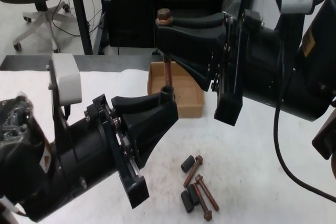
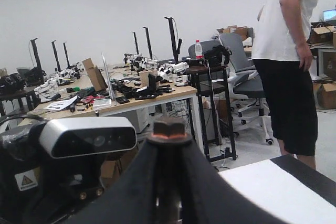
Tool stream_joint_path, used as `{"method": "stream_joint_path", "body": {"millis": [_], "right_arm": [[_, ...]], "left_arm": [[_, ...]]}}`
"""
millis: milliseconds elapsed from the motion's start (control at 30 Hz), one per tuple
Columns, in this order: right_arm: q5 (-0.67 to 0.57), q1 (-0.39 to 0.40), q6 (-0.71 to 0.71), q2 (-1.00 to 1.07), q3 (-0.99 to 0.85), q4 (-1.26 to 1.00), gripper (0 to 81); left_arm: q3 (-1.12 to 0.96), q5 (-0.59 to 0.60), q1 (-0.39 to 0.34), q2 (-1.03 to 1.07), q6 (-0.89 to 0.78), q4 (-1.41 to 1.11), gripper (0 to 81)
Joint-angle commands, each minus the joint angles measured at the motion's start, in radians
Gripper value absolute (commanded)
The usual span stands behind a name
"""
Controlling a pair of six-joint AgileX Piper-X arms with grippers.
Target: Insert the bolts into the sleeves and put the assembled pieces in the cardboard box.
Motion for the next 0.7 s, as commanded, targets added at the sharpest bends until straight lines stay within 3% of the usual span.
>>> {"method": "stream_joint_path", "body": {"millis": [0, 667], "right_arm": [[-0.007, 0.000, -0.001, -0.005, -0.004, -0.021, 0.8], [-0.014, 0.000, -0.001, -0.005, -0.004, -0.002, 0.8]], "left_arm": [[-0.012, -0.008, -0.001, 0.011, -0.004, -0.006, 0.2], [-0.012, -0.008, -0.001, 0.015, 0.029, -0.014, 0.2]]}}
